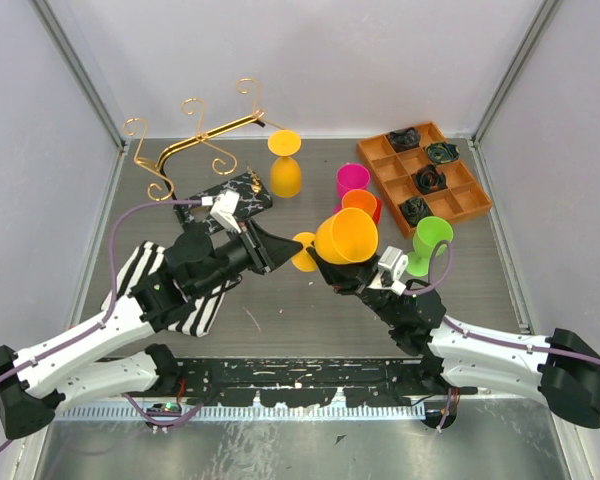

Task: Place the wine glass upside down on the wine glass rack
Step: Turn the wine glass upside down at the wine rack.

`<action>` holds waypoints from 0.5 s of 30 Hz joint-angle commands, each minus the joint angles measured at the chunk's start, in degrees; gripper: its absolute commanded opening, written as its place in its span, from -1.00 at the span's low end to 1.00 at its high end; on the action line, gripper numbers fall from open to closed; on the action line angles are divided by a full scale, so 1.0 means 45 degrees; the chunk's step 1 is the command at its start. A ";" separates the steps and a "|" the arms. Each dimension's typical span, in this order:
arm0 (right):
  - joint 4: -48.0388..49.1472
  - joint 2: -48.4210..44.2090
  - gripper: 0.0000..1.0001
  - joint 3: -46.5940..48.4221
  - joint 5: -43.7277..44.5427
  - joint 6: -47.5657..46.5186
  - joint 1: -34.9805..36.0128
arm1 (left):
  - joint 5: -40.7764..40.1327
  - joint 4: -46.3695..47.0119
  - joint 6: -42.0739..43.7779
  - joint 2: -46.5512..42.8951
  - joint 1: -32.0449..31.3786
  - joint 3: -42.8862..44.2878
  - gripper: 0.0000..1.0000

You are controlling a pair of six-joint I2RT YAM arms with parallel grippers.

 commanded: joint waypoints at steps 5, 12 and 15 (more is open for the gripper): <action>0.0469 -0.0213 -0.99 0.0351 -0.0015 -0.0302 0.0050 | 0.0361 0.1385 -0.0399 0.0061 -0.0115 -0.0383 -0.80; -0.0204 -0.0514 -0.73 0.0174 0.0011 -0.0486 0.0054 | 0.0043 0.0999 -0.0007 -0.0249 -0.0145 -0.0320 -1.00; -0.0846 -0.0658 -0.25 0.0182 0.0012 -0.0530 0.0051 | -0.0469 0.0141 0.0662 -0.0508 -0.0147 -0.0021 -1.00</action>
